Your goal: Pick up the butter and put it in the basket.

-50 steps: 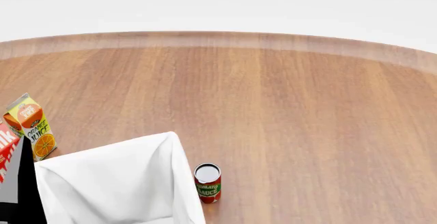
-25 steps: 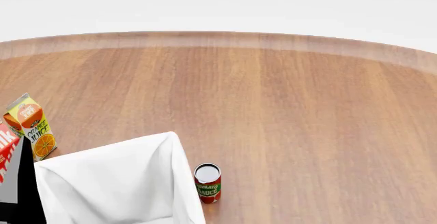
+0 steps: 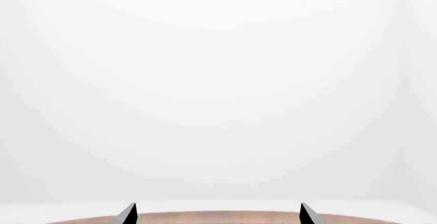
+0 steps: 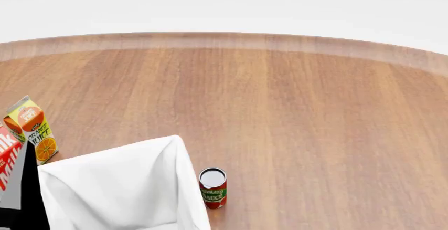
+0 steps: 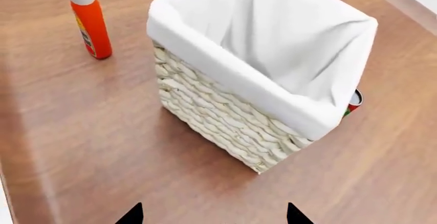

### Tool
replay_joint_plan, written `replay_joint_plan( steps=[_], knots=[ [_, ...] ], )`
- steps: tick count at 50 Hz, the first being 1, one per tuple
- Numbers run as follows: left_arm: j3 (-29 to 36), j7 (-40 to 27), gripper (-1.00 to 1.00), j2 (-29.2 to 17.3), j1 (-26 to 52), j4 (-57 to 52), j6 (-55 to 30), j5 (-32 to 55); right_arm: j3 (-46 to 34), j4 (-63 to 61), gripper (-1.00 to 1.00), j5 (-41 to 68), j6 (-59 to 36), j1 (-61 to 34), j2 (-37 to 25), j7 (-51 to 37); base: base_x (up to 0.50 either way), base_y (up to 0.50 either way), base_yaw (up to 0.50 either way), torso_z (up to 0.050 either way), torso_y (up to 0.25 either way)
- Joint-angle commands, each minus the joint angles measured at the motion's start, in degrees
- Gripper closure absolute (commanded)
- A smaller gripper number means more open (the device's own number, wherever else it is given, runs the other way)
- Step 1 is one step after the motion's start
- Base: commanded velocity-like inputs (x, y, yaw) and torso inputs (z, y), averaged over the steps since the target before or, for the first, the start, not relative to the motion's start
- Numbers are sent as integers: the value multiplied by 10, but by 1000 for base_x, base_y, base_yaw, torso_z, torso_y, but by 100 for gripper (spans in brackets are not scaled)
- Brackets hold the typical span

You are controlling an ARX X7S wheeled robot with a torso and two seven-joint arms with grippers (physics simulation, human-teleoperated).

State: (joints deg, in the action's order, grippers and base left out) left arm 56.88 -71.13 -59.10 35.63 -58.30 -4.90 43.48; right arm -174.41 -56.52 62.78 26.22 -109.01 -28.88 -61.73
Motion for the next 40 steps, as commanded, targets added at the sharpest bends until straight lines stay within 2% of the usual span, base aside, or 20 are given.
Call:
replay_joint_plan(
  steps=[1,26,40],
  knots=[
    [4,2,-100,-1,0,4,6,0,8,4,-100,33,-2,-11,16,43,0,0,0,0,0],
    [7,1,-100,-3,6,6,9,7,31,14,-100,69,7,38,20,104,0,0,0,0,0],
    [8,1,-100,-4,8,7,12,9,48,49,-100,73,1,135,25,98,0,0,0,0,0]
  ],
)
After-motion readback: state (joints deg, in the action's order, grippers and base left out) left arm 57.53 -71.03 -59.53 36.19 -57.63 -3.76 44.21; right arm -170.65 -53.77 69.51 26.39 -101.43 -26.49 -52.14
